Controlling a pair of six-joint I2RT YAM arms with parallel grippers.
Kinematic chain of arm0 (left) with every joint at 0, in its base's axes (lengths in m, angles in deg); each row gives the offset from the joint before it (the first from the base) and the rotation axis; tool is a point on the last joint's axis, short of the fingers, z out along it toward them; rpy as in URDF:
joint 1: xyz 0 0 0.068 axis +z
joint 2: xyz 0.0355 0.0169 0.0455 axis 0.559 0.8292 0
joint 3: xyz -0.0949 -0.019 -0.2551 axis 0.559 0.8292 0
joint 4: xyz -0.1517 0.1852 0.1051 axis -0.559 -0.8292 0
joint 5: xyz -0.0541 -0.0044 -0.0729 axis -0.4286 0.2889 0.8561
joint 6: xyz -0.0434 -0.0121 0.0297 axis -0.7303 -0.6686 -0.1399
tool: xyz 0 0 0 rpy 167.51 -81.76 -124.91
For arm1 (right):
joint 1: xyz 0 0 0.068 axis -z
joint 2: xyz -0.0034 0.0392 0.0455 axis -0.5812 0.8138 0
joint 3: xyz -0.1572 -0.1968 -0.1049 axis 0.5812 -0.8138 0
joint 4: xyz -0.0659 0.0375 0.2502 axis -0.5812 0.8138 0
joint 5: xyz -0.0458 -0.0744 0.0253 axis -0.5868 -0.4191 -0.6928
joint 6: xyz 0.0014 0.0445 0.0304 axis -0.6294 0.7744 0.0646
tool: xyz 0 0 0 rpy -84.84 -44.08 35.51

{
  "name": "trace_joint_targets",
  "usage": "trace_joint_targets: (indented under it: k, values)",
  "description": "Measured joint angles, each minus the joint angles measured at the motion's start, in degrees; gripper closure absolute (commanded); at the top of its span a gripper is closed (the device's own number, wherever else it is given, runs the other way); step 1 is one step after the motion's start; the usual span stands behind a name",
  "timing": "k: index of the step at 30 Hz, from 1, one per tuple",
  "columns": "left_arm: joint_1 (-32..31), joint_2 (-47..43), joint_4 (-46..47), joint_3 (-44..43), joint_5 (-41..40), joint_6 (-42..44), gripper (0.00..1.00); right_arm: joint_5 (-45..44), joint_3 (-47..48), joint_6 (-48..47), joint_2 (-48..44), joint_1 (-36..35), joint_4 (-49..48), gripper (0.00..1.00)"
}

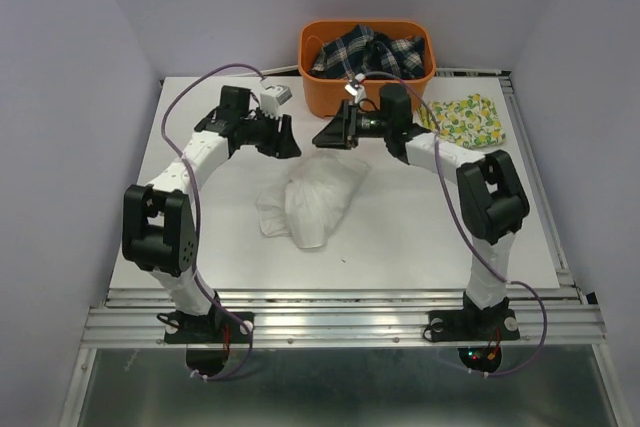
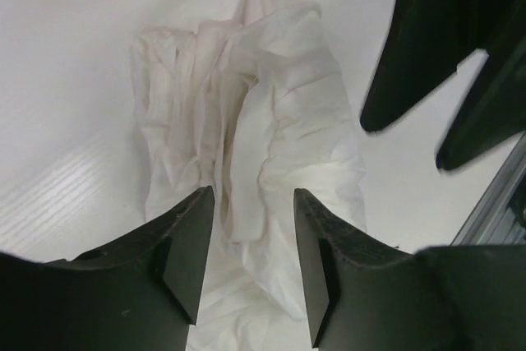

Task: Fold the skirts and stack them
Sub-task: Fold the skirt

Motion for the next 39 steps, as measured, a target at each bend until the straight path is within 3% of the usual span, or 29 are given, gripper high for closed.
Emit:
trace_joint_targets:
  k: [3,7,17,20,23,32,39]
  values:
    - [-3.8,1.0,-0.1,-2.8,-3.6,1.0,0.33,-0.8,0.0,-3.4,-0.6,5.9,0.8,0.57]
    - [-6.6,2.3,0.0,-3.7,-8.7,1.9,0.32,-5.0,2.5,-9.1,1.2,11.5,6.1,0.6]
    - [-9.7,9.5,-1.5,-6.7,-14.1,6.5,0.34,-8.2,11.8,-16.7,10.5,9.9,11.7,0.66]
    - [-10.0,10.4,-1.6,-6.7,-13.9,7.0,0.39,-8.0,13.1,-18.2,13.0,8.9,11.3,0.69]
    - [-10.0,11.2,-1.6,-6.7,-13.4,7.3,0.51,-7.9,14.5,-19.7,14.4,7.4,10.9,0.71]
    - [-10.0,11.6,-1.7,-6.7,-10.7,7.8,0.98,-8.0,16.9,-26.6,21.5,2.4,12.8,0.82]
    - [-9.7,11.0,-0.9,-5.8,-10.3,7.6,1.0,-7.1,17.4,-34.1,23.9,1.6,18.1,0.96]
